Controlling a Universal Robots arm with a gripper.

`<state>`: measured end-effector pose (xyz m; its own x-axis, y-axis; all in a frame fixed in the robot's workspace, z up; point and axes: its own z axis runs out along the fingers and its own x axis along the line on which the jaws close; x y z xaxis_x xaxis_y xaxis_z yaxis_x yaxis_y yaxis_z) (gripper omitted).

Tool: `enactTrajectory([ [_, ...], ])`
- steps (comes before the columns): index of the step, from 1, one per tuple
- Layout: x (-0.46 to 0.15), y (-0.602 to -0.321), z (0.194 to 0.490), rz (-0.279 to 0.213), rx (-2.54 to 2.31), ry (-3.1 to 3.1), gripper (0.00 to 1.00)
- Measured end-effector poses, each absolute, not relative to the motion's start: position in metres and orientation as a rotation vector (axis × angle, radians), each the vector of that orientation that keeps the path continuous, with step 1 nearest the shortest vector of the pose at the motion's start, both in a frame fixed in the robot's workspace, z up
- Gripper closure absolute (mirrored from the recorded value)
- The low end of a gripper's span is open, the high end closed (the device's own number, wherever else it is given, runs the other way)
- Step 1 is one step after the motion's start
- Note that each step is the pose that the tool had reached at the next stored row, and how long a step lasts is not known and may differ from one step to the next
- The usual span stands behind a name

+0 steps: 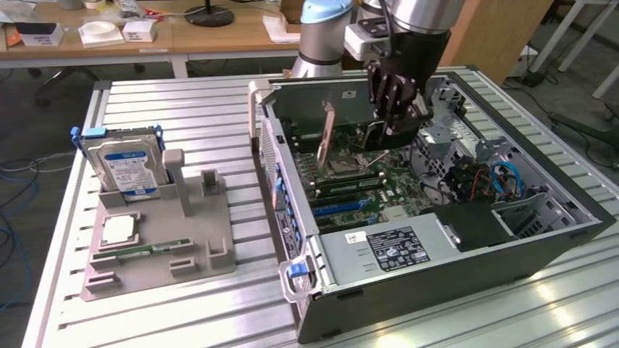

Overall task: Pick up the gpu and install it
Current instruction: 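Insert the gpu into the slot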

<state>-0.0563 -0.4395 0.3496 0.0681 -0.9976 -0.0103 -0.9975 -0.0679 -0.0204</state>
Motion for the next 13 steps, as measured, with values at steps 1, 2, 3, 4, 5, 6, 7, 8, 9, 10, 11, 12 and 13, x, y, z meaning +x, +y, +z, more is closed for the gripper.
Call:
enactTrajectory([
  [1,-0.057,-0.439,0.348,-0.01,-2.28,2.13,0.73],
  [2,-0.057,-0.439,0.346,-0.01,-2.28,2.13,0.73],
  [3,-0.057,-0.439,0.344,-0.01,-2.28,2.129,0.73],
  [4,-0.057,-0.439,0.342,-0.01,-2.28,2.129,0.73],
  [5,-0.057,-0.439,0.341,-0.01,-2.281,2.128,0.73],
  [6,-0.057,-0.439,0.339,-0.01,-2.281,2.128,0.73],
  [7,-0.058,-0.439,0.337,-0.01,-2.282,2.128,0.73],
  [8,-0.058,-0.439,0.335,-0.01,-2.282,2.128,0.73],
  [9,-0.058,-0.439,0.333,-0.01,-2.281,2.128,0.73],
  [10,-0.058,-0.439,0.332,-0.01,-2.281,2.128,0.73],
  [11,-0.059,-0.439,0.33,-0.01,-2.282,2.128,0.73],
  [12,-0.059,-0.439,0.328,-0.01,-2.282,2.128,0.73],
  [13,-0.061,-0.439,0.326,-0.01,-2.282,2.128,0.73],
])
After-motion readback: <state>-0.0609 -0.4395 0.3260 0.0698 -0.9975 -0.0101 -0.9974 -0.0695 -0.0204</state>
